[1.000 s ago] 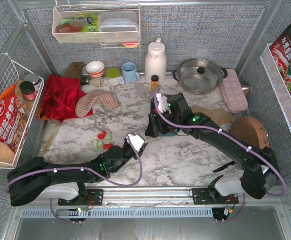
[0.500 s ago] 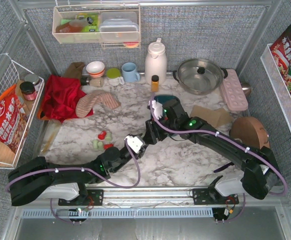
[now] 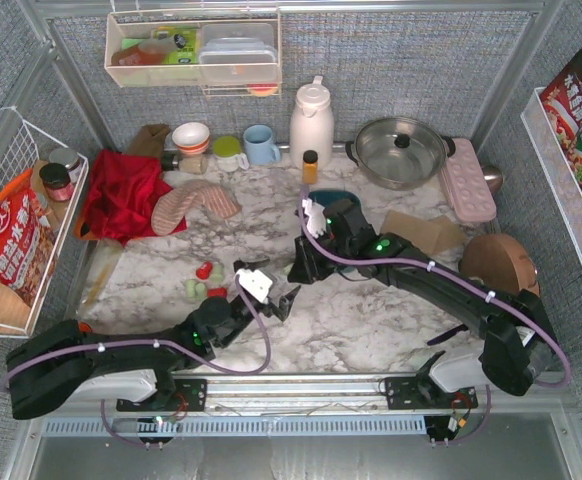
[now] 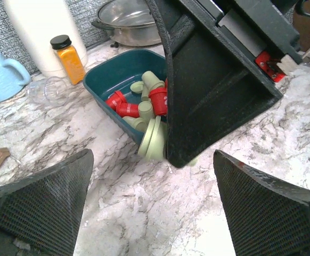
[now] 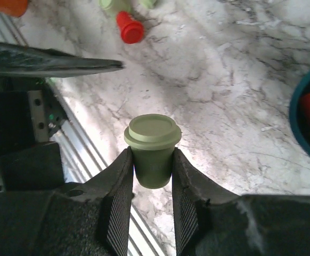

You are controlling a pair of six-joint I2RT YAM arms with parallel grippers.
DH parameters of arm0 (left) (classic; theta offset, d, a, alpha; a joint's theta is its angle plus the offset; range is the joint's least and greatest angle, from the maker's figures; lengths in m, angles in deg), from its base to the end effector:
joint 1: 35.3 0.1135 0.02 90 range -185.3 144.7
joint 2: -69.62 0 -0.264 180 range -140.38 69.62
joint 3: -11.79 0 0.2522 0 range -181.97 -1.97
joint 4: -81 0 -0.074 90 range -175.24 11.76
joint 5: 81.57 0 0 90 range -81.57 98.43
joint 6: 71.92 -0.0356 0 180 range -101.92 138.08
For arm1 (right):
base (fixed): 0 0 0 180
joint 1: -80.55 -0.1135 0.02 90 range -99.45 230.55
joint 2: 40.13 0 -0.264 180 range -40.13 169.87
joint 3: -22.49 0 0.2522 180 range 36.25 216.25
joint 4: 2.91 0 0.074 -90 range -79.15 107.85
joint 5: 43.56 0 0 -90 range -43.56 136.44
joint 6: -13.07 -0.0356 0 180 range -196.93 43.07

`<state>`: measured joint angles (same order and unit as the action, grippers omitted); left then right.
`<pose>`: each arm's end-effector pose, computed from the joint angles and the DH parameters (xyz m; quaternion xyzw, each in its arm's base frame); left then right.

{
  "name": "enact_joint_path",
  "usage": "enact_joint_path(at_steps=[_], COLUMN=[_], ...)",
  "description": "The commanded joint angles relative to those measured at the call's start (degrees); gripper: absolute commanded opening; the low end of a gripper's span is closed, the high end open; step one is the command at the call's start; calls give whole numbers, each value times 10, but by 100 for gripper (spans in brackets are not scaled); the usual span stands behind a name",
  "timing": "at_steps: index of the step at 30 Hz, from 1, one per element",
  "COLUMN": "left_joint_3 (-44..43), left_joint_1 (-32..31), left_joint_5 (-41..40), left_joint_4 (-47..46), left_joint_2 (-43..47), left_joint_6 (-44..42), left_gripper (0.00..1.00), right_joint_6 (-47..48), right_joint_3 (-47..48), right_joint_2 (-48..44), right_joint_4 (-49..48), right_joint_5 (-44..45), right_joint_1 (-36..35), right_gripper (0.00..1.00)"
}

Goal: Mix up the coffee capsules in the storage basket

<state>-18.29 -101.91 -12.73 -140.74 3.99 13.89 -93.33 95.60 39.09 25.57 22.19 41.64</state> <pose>0.1003 -0.1994 0.2189 0.2689 0.6143 -0.2742 0.6893 0.2313 0.2055 0.2856 -0.2647 0.8299 0.3757 0.3163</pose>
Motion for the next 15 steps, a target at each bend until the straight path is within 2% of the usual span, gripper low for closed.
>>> enact_joint_path(at_steps=[1, 5, 10, 13, 15], left_joint_3=[14, 36, 34, 34, 37], left_joint_1=[0, 1, 0, 1, 0], left_joint_5=[-30, -86, -209, -255, -274], left_joint_4=[11, 79, 248, 337, 387], left_joint_2=[31, 89, 191, 250, 285], left_joint_6=[27, 74, 191, 268, 311], left_gripper=[99, 99, 99, 99, 99], right_joint_6=[7, 41, 94, 103, 103], right_joint_3=[12, 39, 96, 143, 182], right_joint_2=[2, 21, 100, 170, 218], right_joint_4=[10, 34, 37, 33, 32], right_joint_5=[65, 188, 343, 362, 356], right_joint_1=[11, 42, 79, 107, 125], right_gripper=[18, 17, 18, 20, 27])
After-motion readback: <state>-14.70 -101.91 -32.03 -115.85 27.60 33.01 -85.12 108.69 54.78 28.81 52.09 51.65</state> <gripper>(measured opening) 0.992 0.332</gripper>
